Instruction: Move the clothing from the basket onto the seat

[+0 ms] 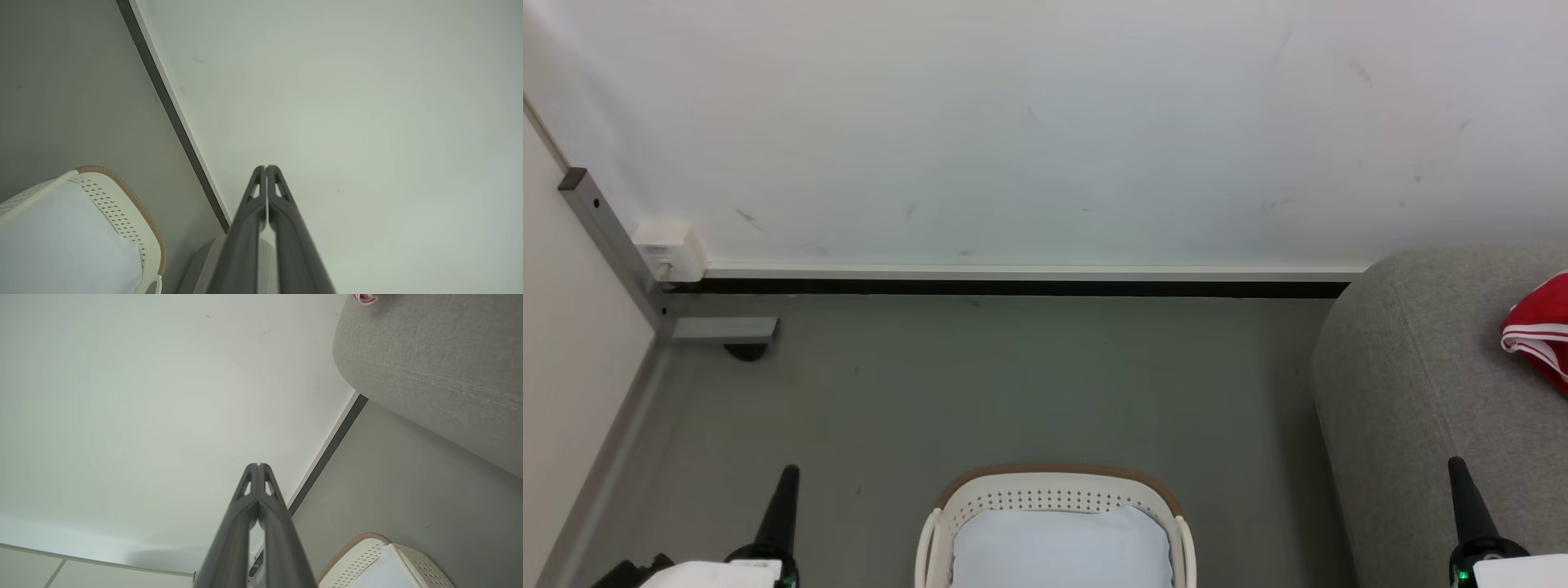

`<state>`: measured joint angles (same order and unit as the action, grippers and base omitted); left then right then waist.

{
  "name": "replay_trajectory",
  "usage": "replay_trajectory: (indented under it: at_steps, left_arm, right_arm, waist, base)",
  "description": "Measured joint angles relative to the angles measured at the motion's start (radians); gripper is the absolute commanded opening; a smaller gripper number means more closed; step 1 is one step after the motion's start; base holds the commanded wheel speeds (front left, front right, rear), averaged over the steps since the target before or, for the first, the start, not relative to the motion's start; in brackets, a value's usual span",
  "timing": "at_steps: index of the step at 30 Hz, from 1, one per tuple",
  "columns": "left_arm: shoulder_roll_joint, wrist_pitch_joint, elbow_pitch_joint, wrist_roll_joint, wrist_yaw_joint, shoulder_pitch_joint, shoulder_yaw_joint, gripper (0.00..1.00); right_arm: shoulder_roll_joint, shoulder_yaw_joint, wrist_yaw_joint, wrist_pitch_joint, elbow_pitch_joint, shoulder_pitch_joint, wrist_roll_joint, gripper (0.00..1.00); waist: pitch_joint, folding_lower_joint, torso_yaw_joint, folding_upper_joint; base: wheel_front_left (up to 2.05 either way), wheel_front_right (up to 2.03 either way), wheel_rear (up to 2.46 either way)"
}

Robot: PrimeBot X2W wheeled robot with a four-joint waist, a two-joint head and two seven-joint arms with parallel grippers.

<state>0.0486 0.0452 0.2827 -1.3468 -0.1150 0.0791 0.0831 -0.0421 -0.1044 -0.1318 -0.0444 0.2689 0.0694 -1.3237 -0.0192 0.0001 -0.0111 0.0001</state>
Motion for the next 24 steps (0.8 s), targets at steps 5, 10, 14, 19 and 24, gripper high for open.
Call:
replay_trajectory:
  at_steps: [5,10,14,19,24]
  left_arm:
    - [0.000,0.011,-0.005,-0.044,-0.001,0.005,0.004,0.00]
    - [0.000,0.021,-0.011,-0.078,-0.004,0.008,0.008,0.00]
    - [0.000,0.029,-0.016,-0.112,-0.007,0.013,0.011,0.00]
    - [0.000,0.041,-0.021,-0.144,-0.008,0.015,0.015,0.00]
    - [0.000,0.049,-0.026,-0.181,-0.009,0.018,0.021,0.00]
  right_arm:
    - [-0.001,-0.001,0.000,-0.011,-0.005,0.009,-0.047,0.00]
    - [-0.001,-0.002,0.000,-0.021,-0.008,0.011,-0.087,0.00]
    - [-0.002,-0.003,0.000,-0.030,-0.010,0.013,-0.121,0.00]
    - [-0.002,-0.004,0.000,-0.038,-0.012,0.018,-0.160,0.00]
    - [-0.002,-0.005,0.000,-0.048,-0.015,0.028,-0.194,0.00]
  waist:
    - [0.003,0.0000,0.001,0.0000]
    - [0.006,0.0000,0.003,0.0000]
    - [0.009,0.0000,0.004,0.0000]
    - [0.012,-0.0001,0.006,-0.0001]
    - [0.015,-0.0001,0.007,0.0000]
  base:
    - [0.00,0.00,0.00]
    - [0.00,0.00,0.00]
    - [0.00,0.00,0.00]
    - [0.00,0.00,0.00]
    - [0.00,0.00,0.00]
